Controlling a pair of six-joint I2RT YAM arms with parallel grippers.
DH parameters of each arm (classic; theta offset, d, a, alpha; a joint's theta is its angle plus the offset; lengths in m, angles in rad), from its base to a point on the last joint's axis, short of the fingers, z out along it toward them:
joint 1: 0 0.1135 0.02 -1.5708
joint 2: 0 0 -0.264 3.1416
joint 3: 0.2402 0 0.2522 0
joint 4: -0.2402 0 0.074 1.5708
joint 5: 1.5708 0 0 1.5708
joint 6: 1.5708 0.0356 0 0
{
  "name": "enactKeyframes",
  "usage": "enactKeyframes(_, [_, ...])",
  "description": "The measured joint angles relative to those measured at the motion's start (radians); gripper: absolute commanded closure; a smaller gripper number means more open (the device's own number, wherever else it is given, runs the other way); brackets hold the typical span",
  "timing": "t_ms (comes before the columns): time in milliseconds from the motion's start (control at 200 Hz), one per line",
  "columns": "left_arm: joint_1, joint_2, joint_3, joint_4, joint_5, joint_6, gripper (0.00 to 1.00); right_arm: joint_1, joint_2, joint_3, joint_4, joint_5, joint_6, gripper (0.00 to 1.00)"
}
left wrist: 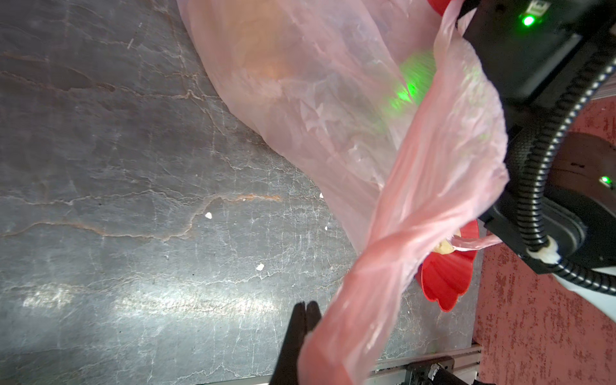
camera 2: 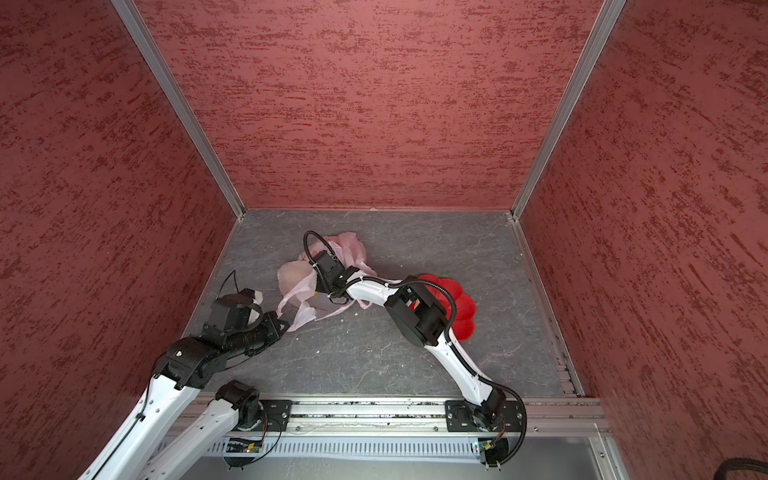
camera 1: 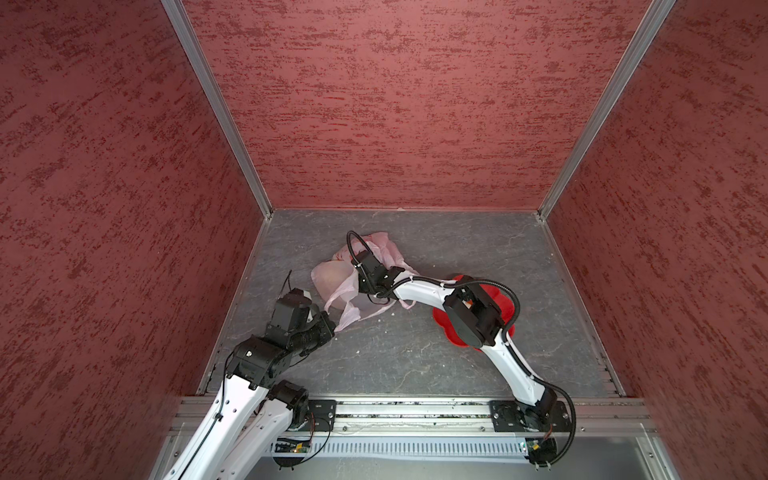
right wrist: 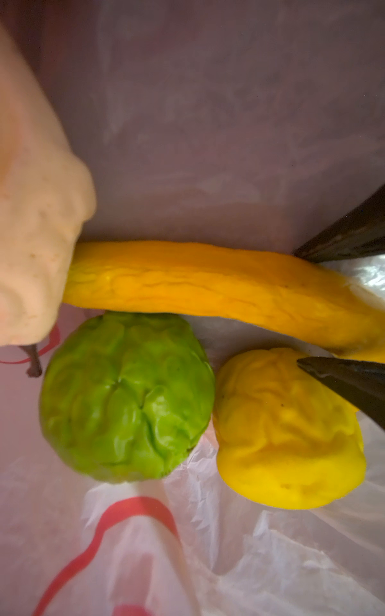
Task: Take the fake fruits out of the plastic bag
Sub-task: 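Lower the right gripper onto the yellow banana and close on it, then lift the yellow banana out with the right gripper while the left holds the bag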
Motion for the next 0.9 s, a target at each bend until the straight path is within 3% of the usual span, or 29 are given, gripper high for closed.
enactKeyframes(200, [-0.005, 0.013, -0.002, 0.017, 0.014, 0.010, 1.00, 0.000, 0.016, 0.018, 0.013, 0.001, 0.031, 0.72])
enactKeyframes(436, [-0.005, 0.026, -0.002, 0.021, 0.010, 0.014, 1.00, -0.001, 0.010, -0.009, 0.051, 0.003, 0.036, 0.80])
enactKeyframes(897, [-0.005, 0.068, -0.002, 0.050, 0.001, 0.018, 1.00, -0.008, -0.114, -0.179, 0.080, 0.007, 0.035, 0.83])
